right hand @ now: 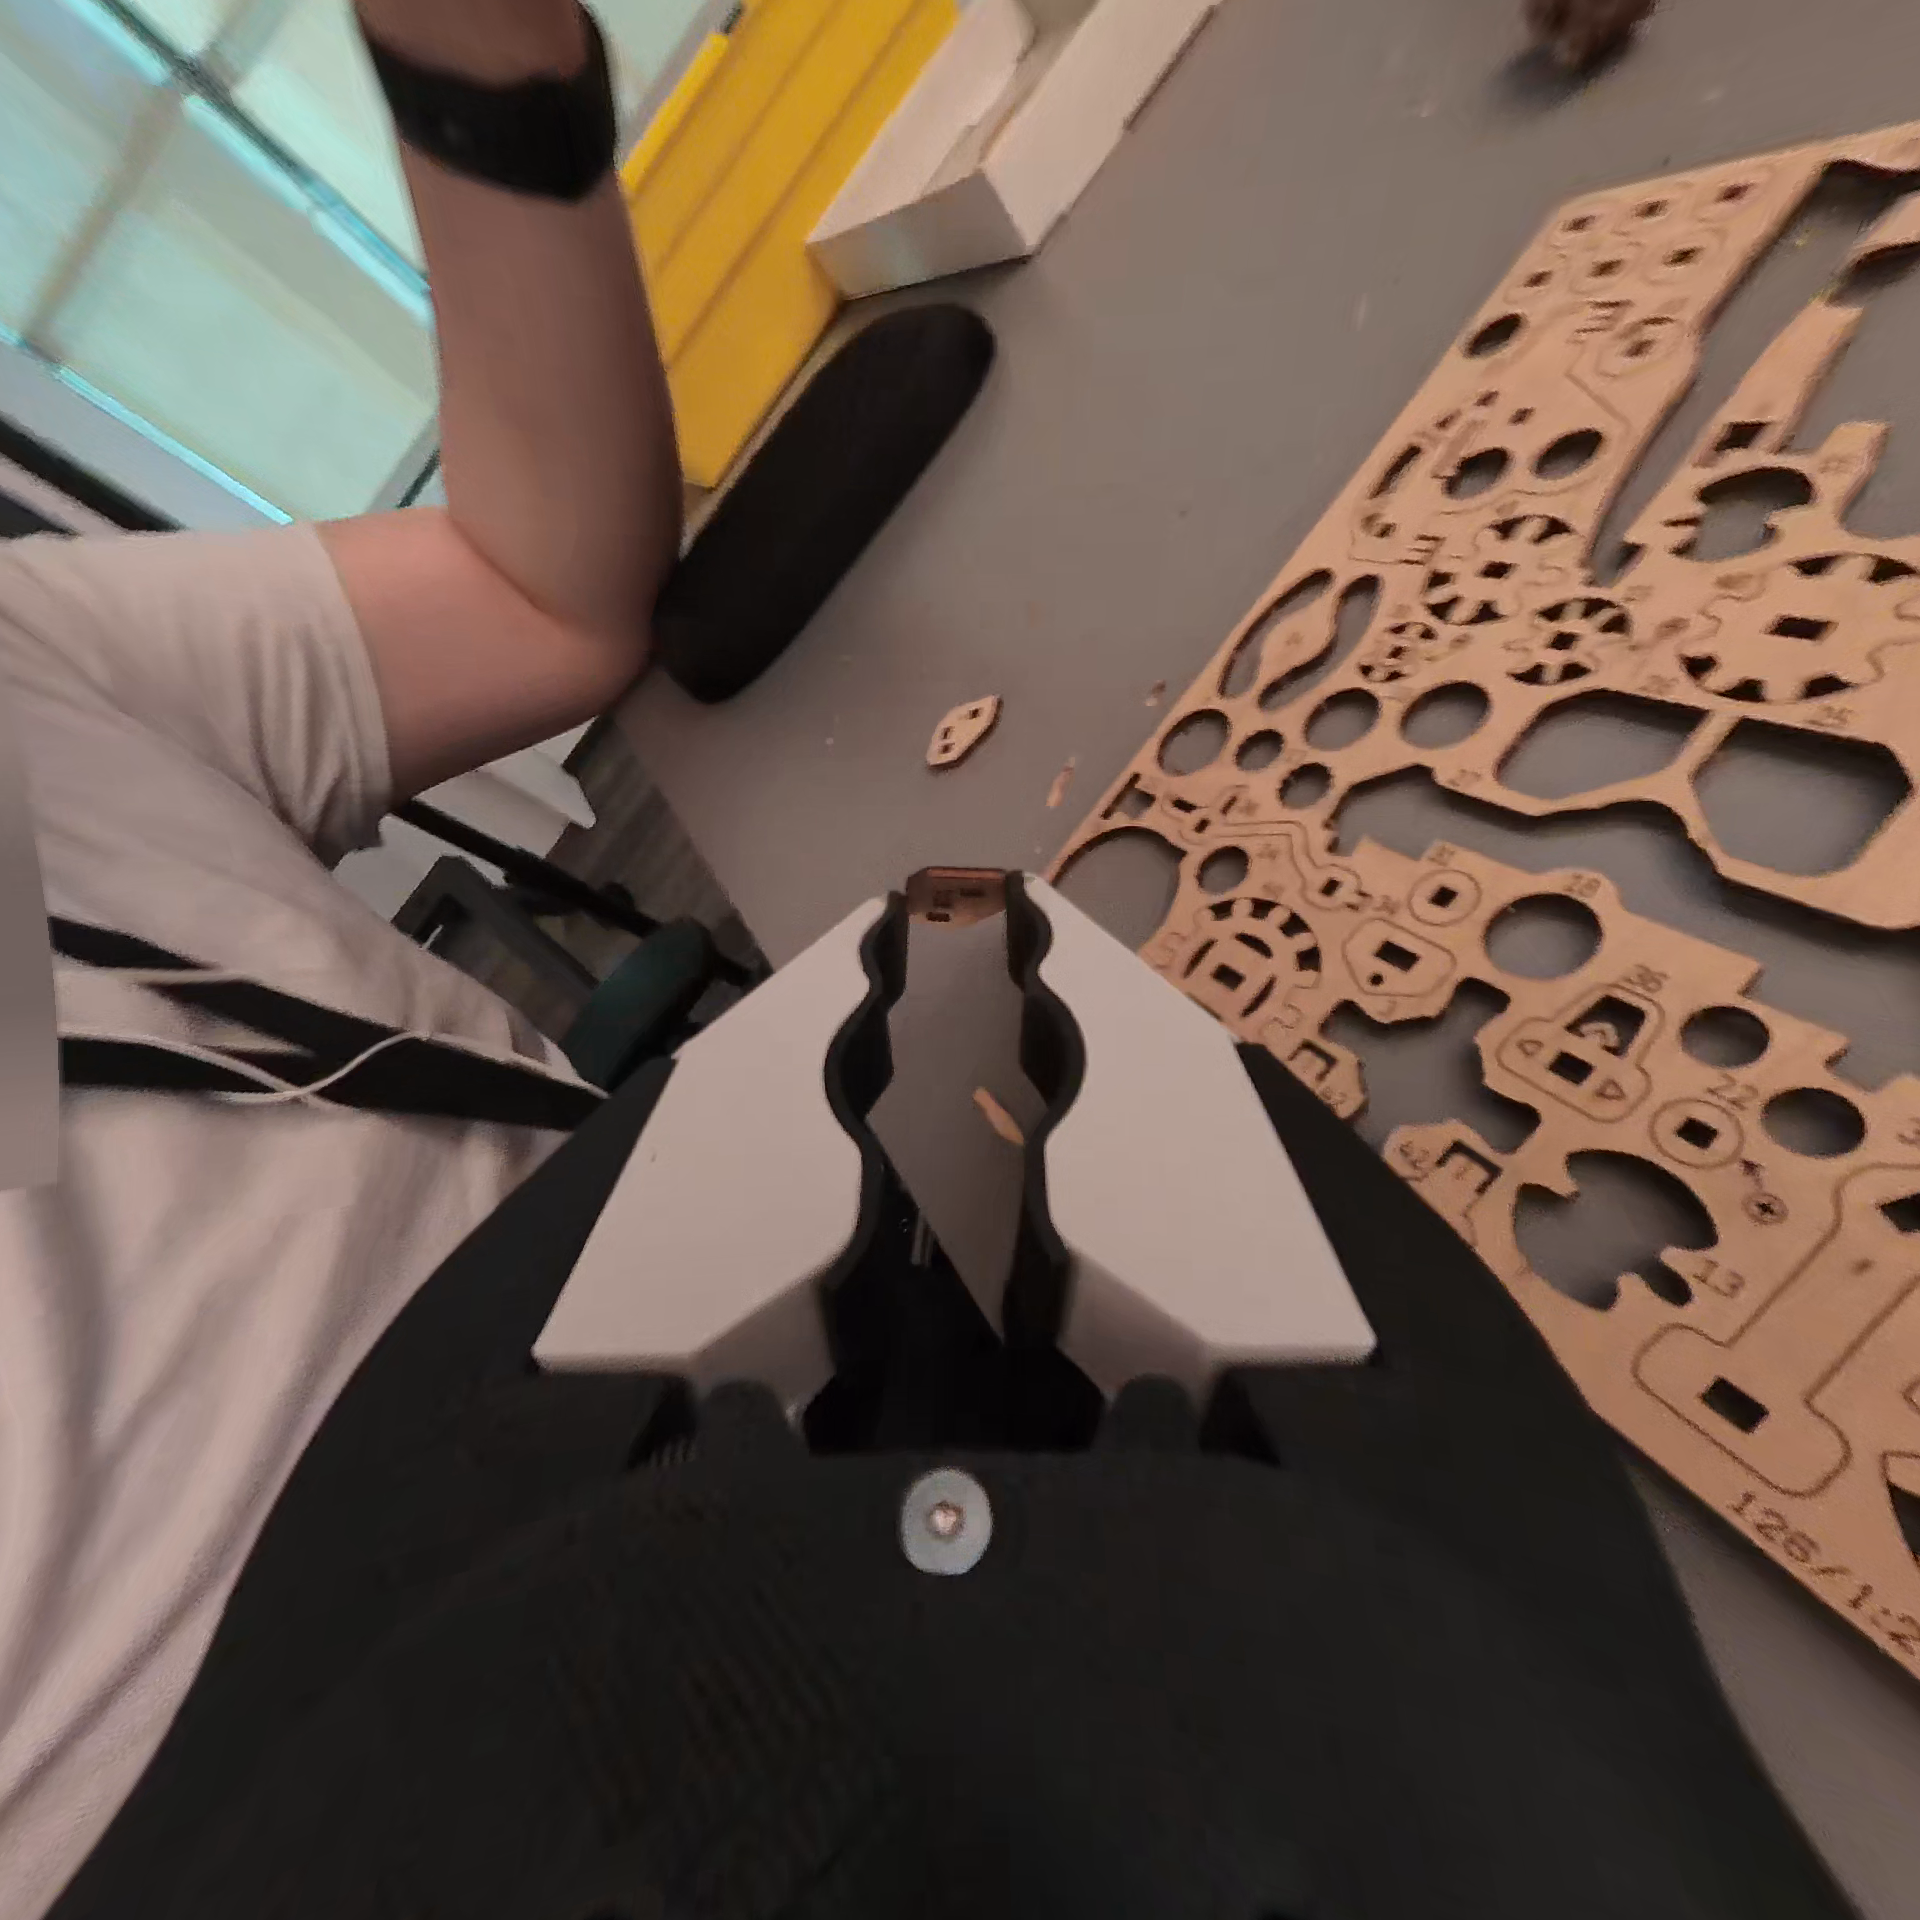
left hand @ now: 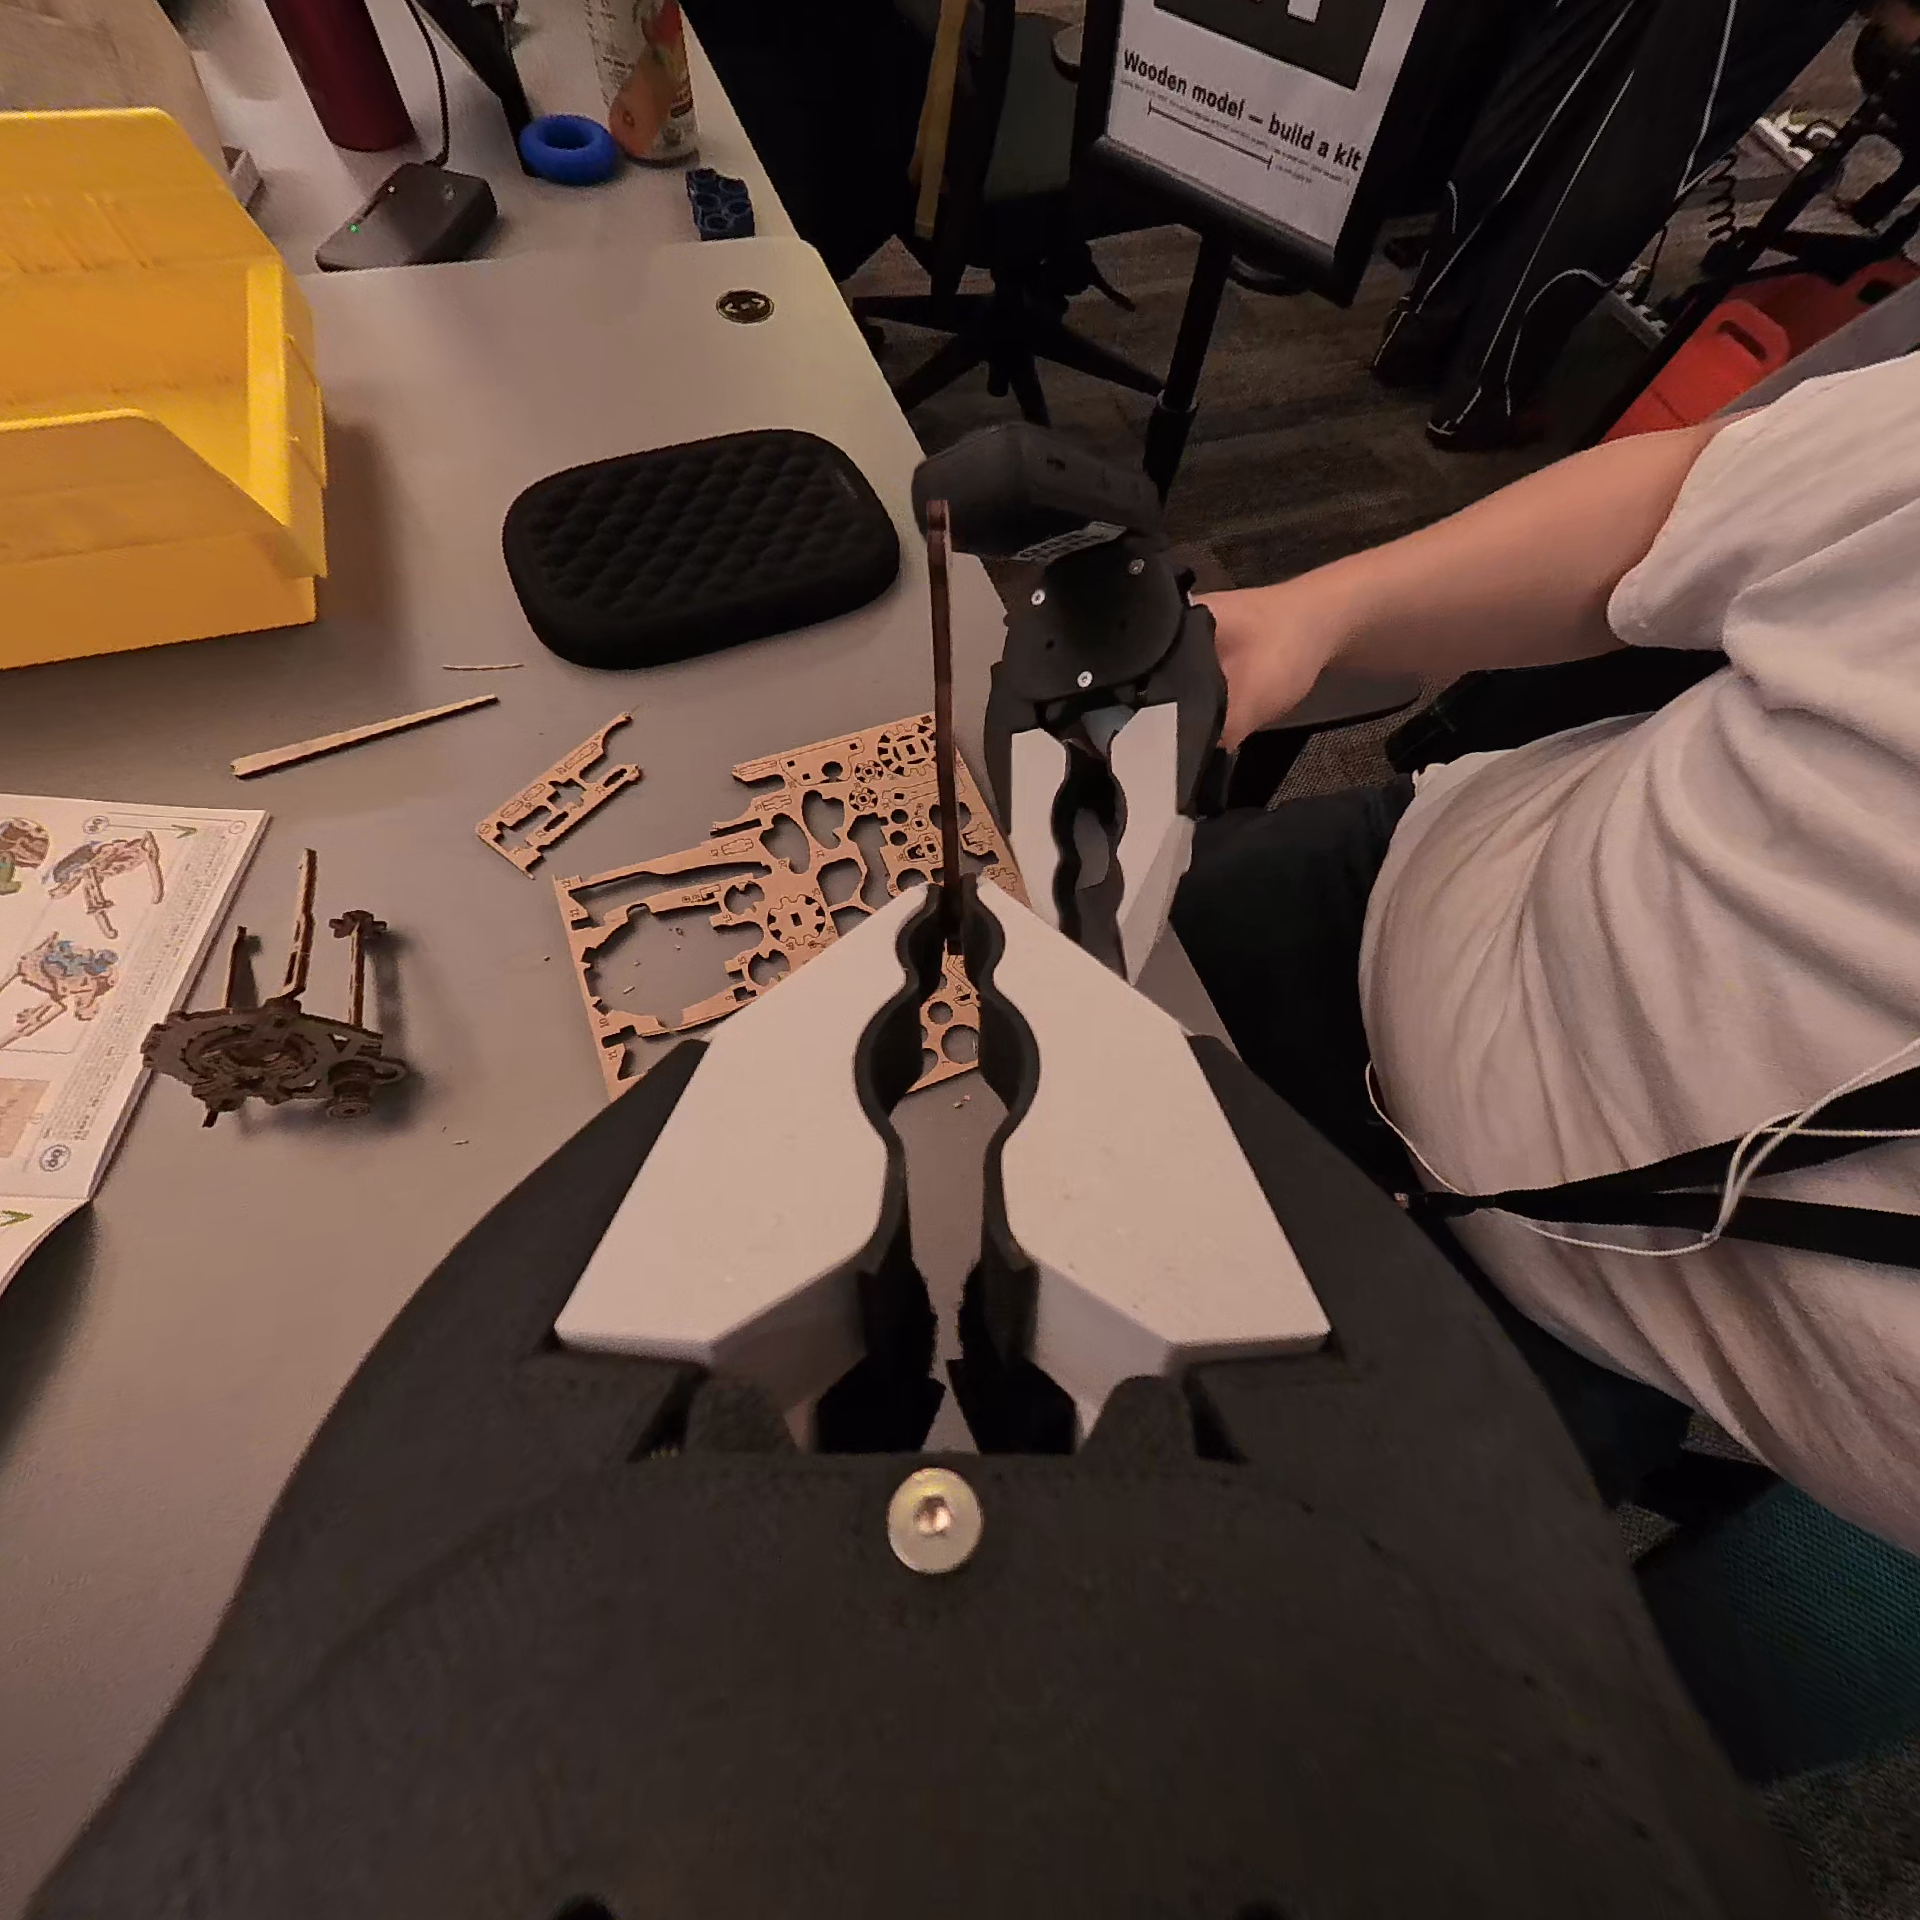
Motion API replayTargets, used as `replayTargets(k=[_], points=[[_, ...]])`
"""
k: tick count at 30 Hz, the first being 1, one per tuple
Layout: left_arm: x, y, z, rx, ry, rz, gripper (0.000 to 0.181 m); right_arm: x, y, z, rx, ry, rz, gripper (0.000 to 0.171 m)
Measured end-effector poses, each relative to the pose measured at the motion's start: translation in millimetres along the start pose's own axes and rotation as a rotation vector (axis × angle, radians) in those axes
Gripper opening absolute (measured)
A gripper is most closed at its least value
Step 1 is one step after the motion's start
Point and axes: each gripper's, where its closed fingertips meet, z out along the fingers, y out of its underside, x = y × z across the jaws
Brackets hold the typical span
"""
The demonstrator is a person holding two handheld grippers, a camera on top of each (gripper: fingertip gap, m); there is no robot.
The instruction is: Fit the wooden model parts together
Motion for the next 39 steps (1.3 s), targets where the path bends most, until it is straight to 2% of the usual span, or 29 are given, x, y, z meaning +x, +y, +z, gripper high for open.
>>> replayTargets(k=[7, 12, 23, 26, 31, 34, 35, 39], points=[[4.2, -3.7, -3.7, 0.009, 0.002, 0.010, 0.000, 4.3, 14.3, -5.8, -0.147, 0.100, -0.267, 0.018], [7.1, -4.8, -4.6, 0.008, 0.005, 0.016, 0.001, 2.9, 23.2, -7.8, -0.268, 0.080, -0.429, 0.018], [9.0, -6.5, -6.4, 0.014, 0.012, 0.013, 0.000, 20.2, 22.8, -21.7, -0.400, 0.051, -0.517, 0.020], [7.8, -5.3, -5.6, 0.010, 0.013, 0.005, 0.000, 32.5, 16.0, -30.9, -0.418, 0.176, -0.460, 0.021], [6.6, -6.0, -6.4, 0.012, 0.003, 0.005, 0.000, 29.7, 5.4, -49.5, -0.263, 0.395, -0.177, 0.021], [7.3, -6.6, -6.6, 0.014, 0.006, 0.001, 0.000, 14.2, 11.1, -47.2, -0.213, 0.413, -0.041, 0.033], [7.0, -6.7, -6.5, 0.014, 0.004, 0.000, 0.001, 12.9, 14.8, -44.3, -0.211, 0.435, -0.042, 0.039], [9.0, -7.7, -6.4, 0.013, 0.005, 0.002, 0.000, 24.9, 17.7, -38.2, -0.161, 0.609, -0.156, 0.034]])
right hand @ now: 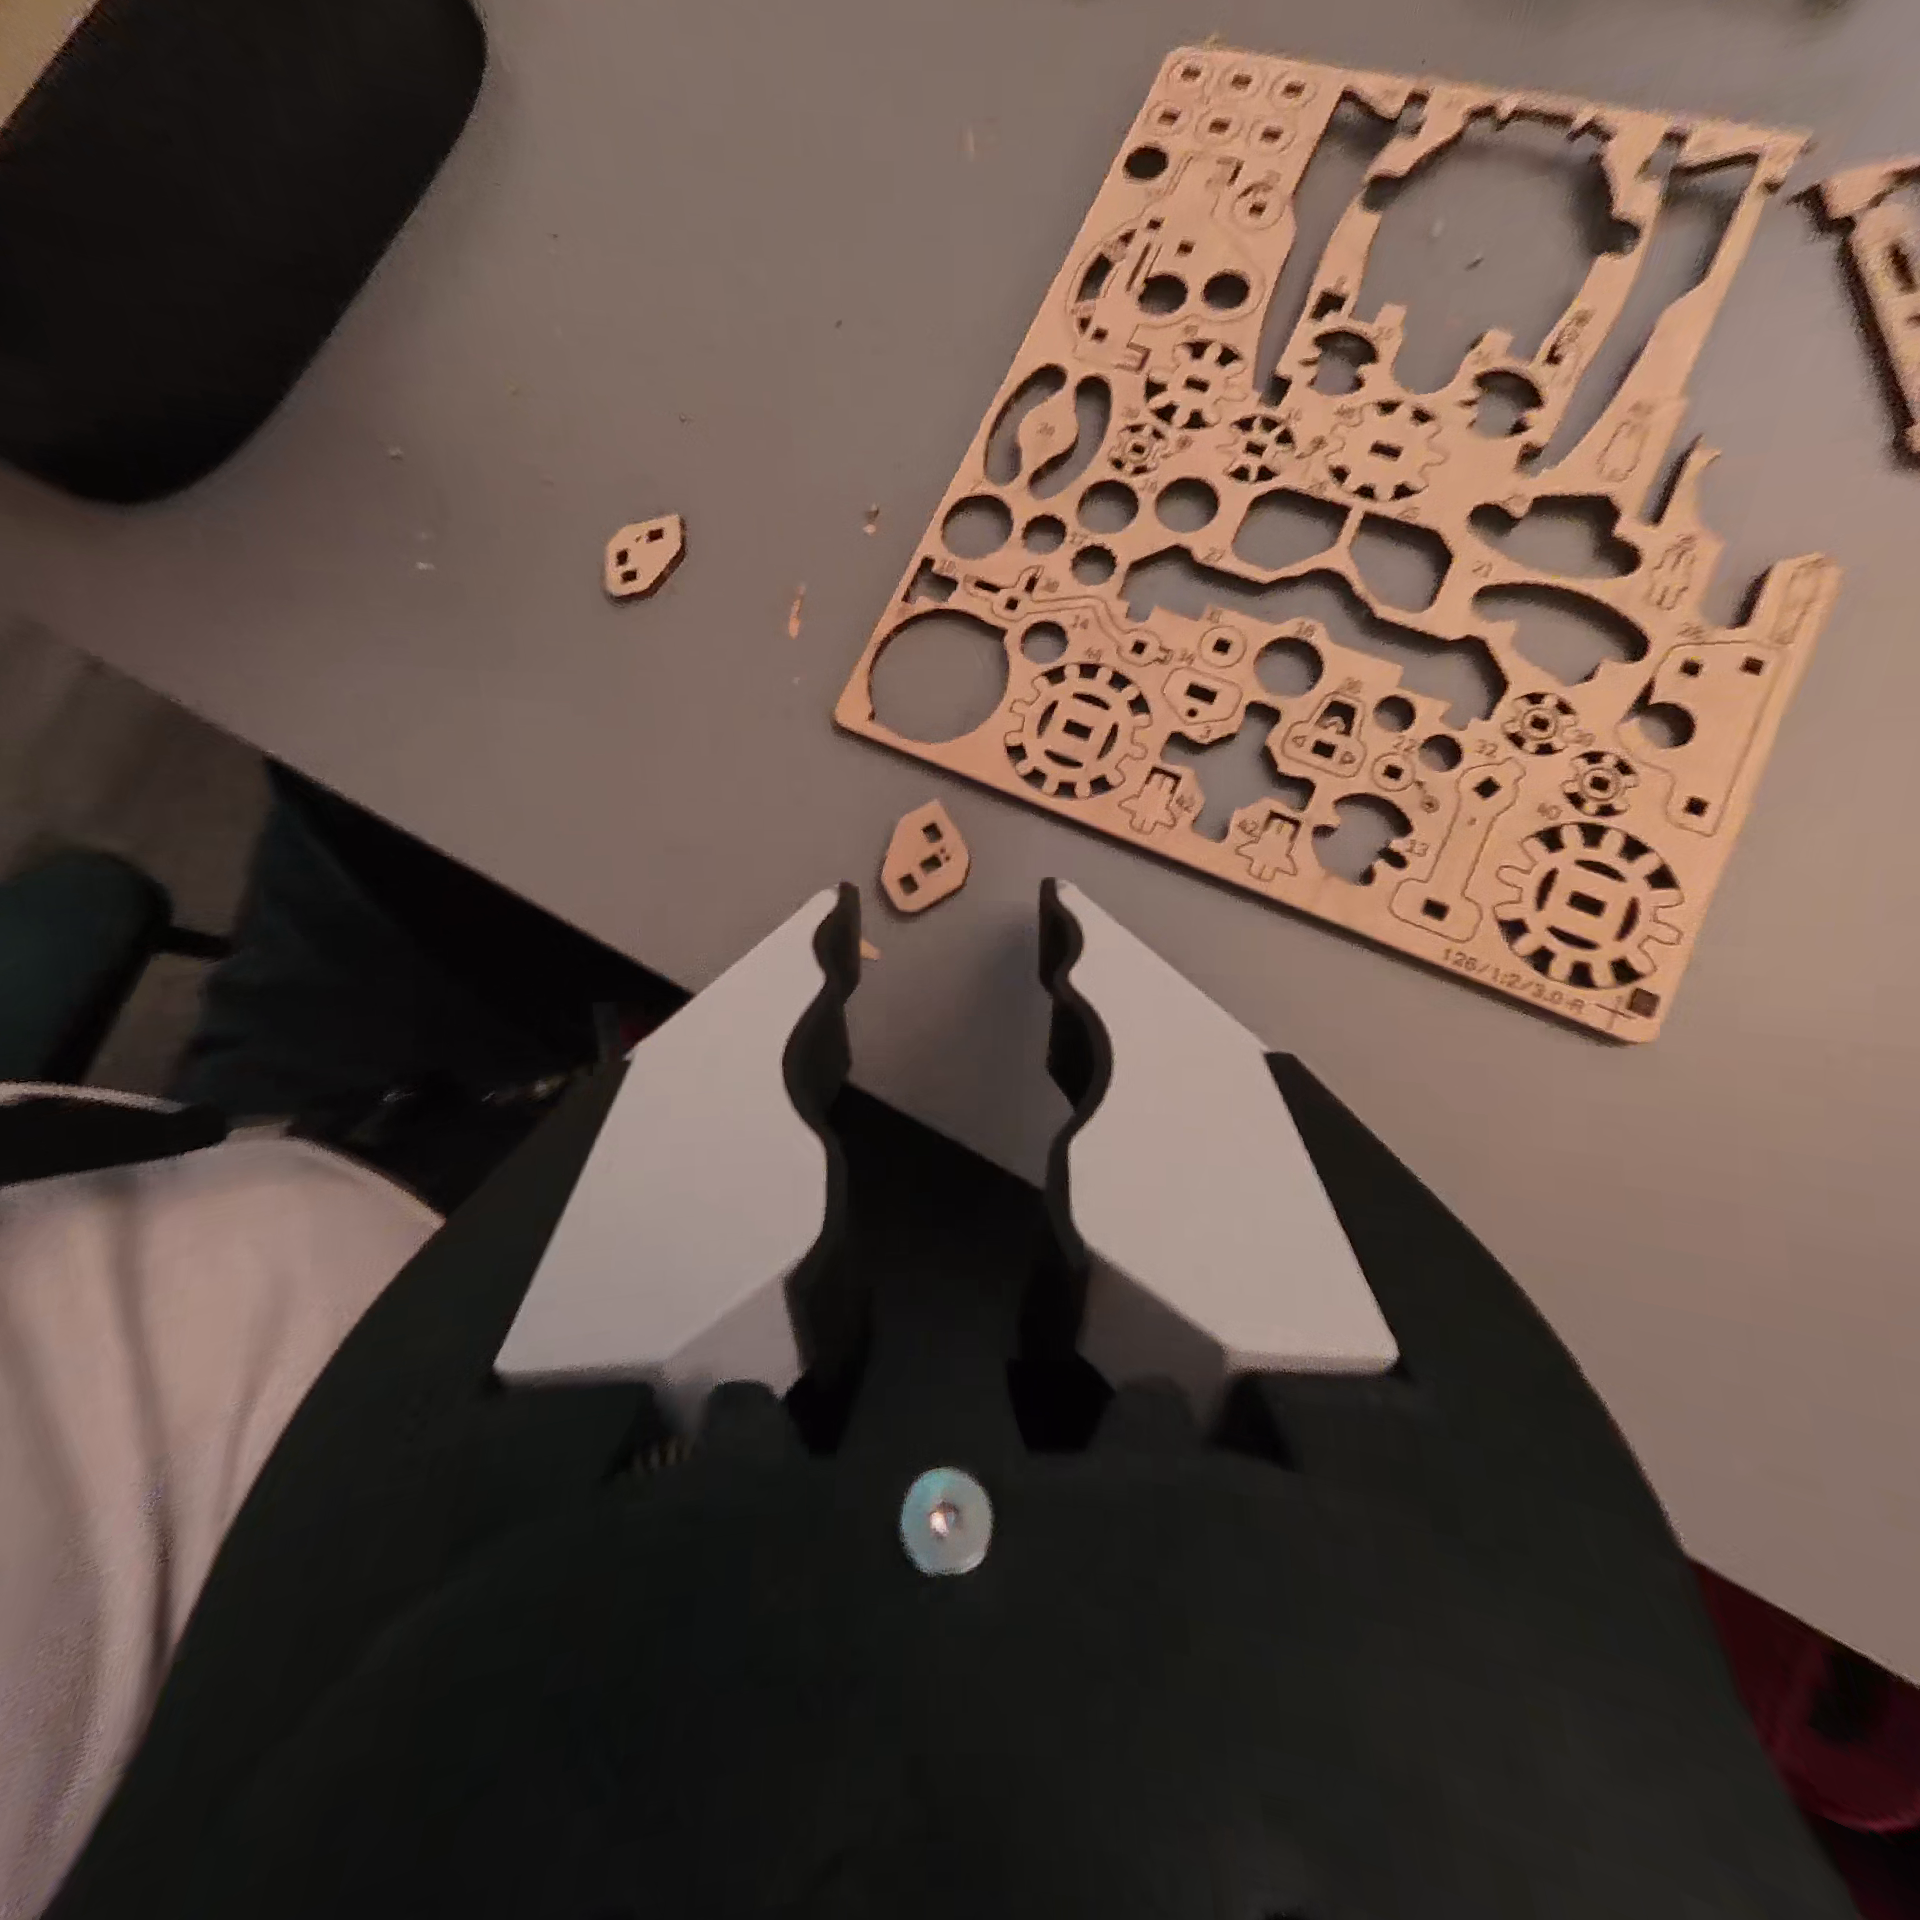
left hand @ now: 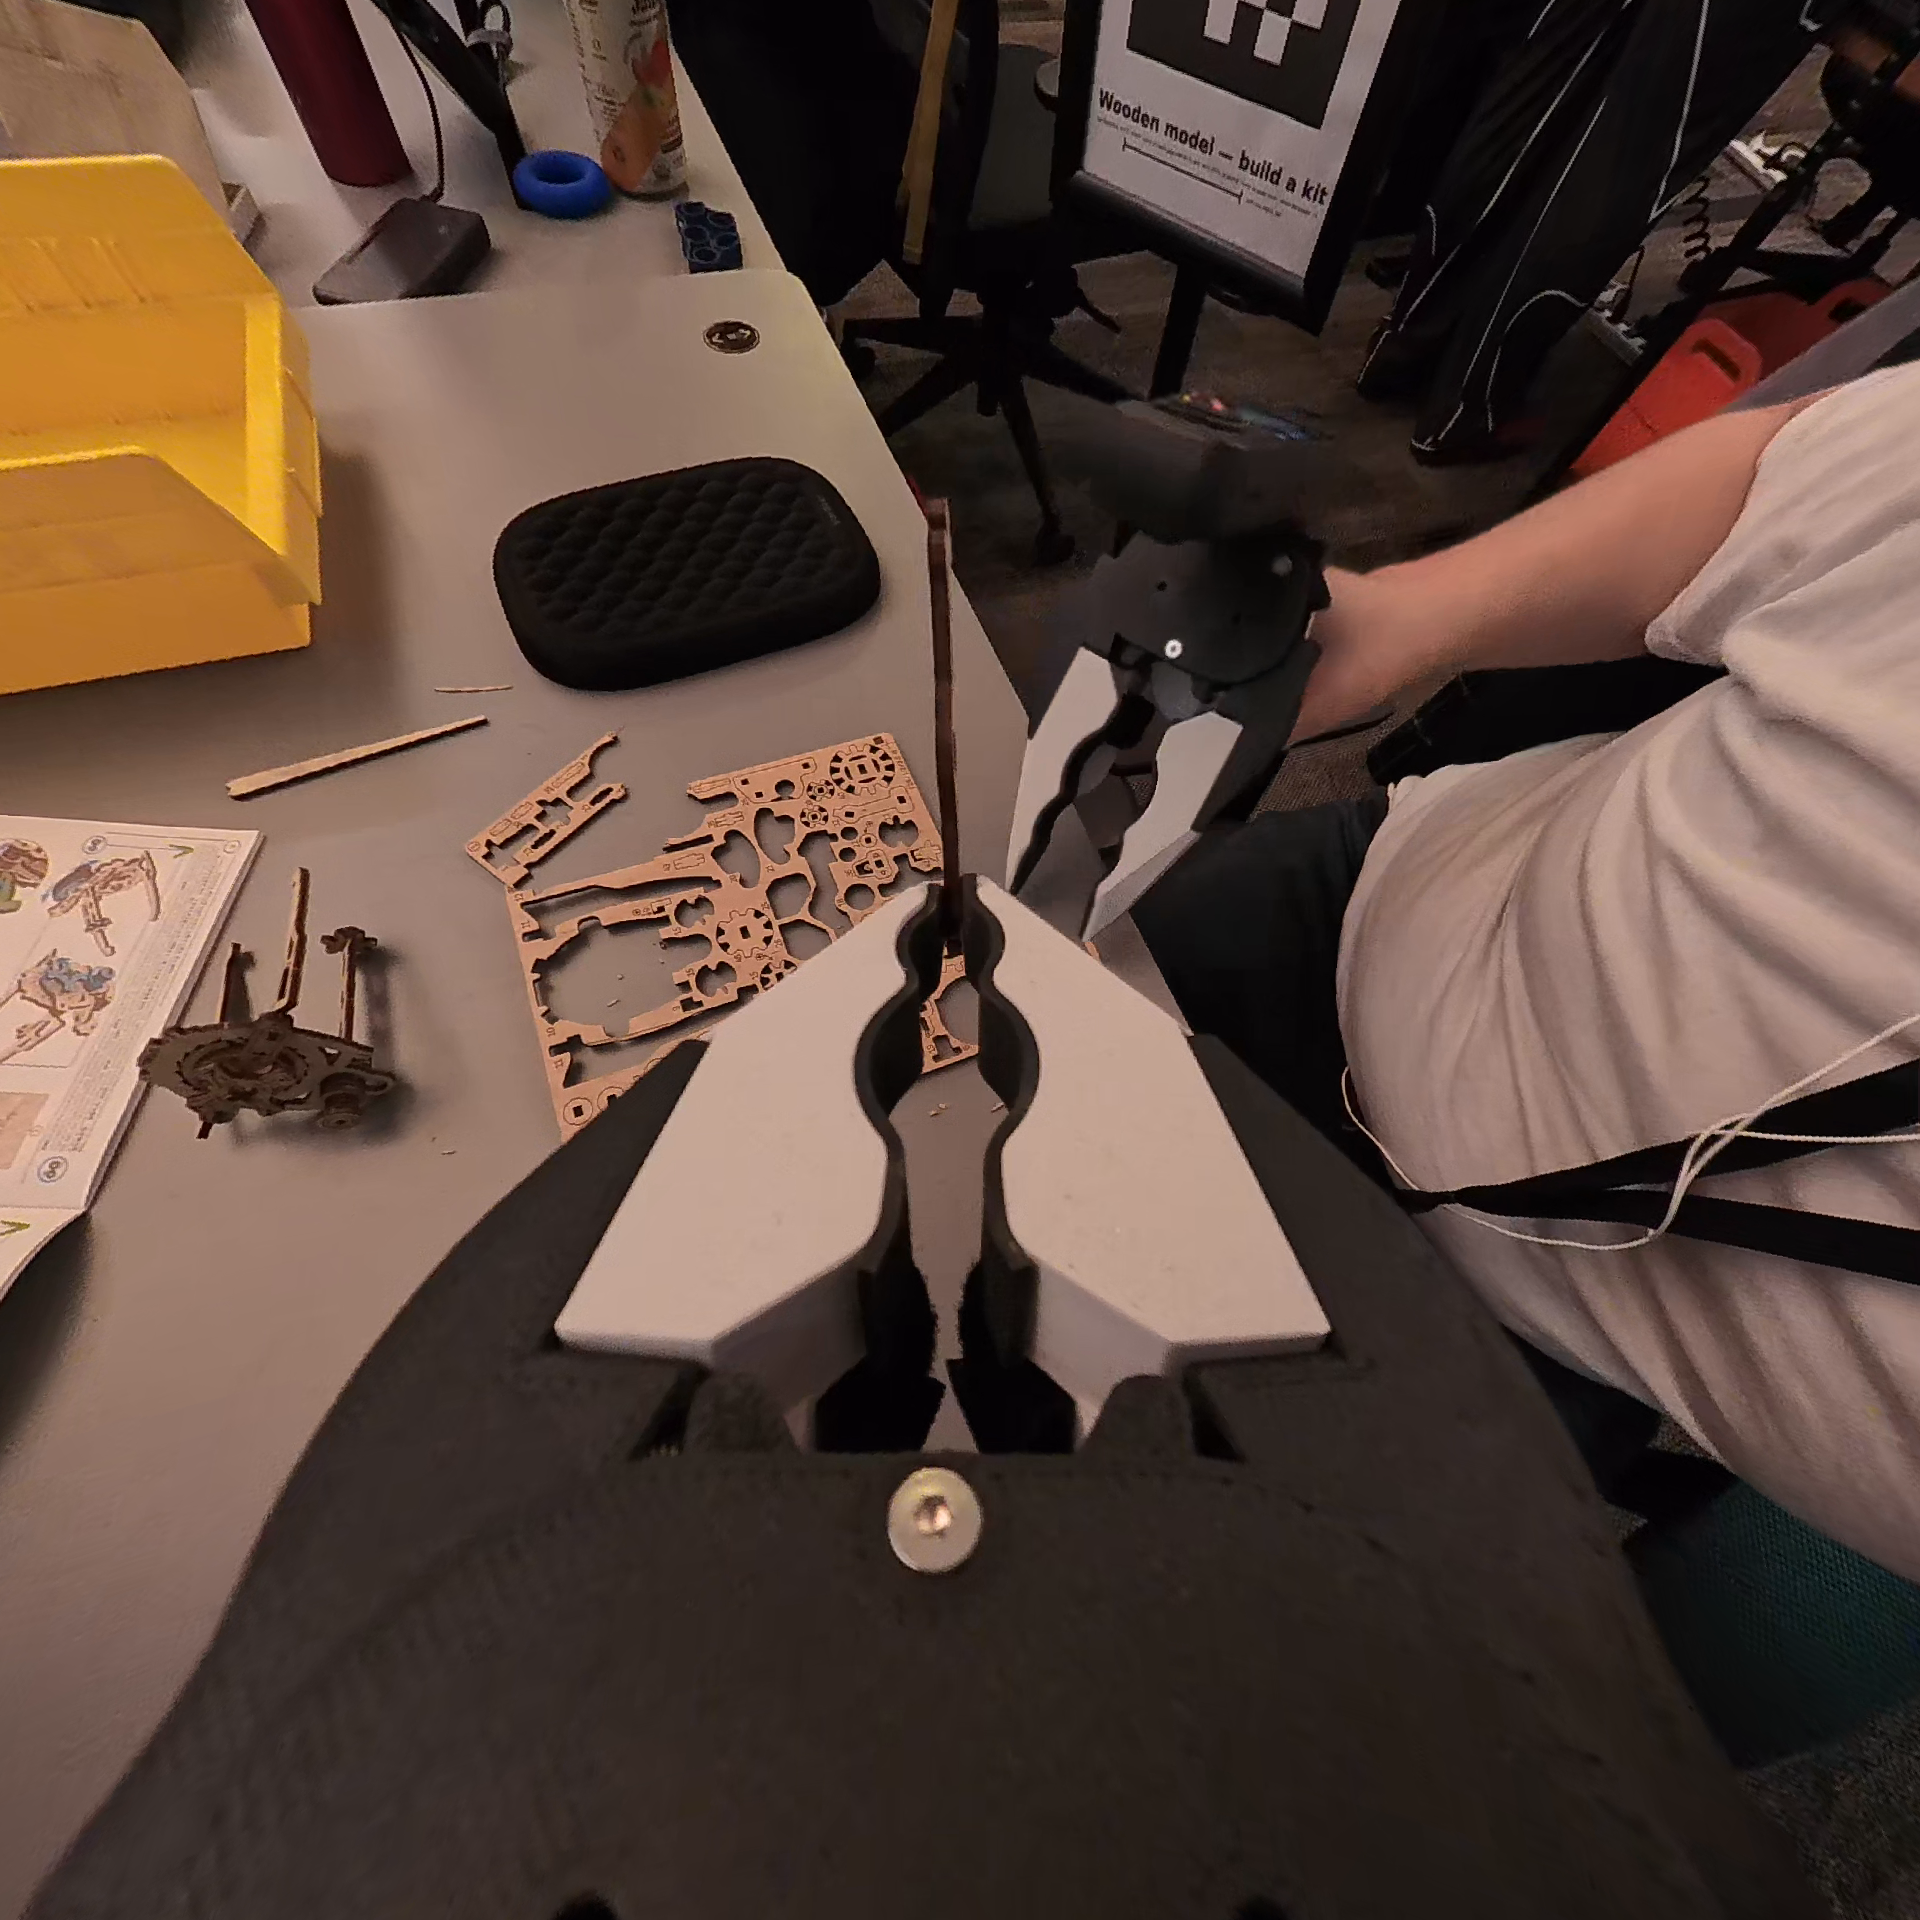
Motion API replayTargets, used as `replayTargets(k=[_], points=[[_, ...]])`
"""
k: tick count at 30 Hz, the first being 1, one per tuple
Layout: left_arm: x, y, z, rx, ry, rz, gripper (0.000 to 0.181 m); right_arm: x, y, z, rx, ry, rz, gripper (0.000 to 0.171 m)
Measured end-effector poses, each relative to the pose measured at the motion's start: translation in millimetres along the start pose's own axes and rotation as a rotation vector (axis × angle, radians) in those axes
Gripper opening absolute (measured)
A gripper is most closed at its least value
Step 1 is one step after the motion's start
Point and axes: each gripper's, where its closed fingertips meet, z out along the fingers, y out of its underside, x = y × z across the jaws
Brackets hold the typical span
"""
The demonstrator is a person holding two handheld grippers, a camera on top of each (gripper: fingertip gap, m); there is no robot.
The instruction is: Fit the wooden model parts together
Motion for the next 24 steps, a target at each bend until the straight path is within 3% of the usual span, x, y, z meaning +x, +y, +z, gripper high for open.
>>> replayTargets(k=[13, 20, 24], points=[[5.7, 11.0, 10.1, -0.056, 0.055, -0.033, 0.000, -4.8, 1.4, 11.4, 0.080, 0.059, -0.075, 0.015], [17.9, 48.8, 55.7, -0.248, 0.165, -0.114, 0.001, -11.9, -34.8, 0.8, 0.081, 0.024, -0.256, 0.013], [1.8, 62.8, 59.7, -0.288, 0.133, -0.208, 0.001, -8.7, -52.8, 10.0, 0.071, -0.002, -0.332, 0.013]])
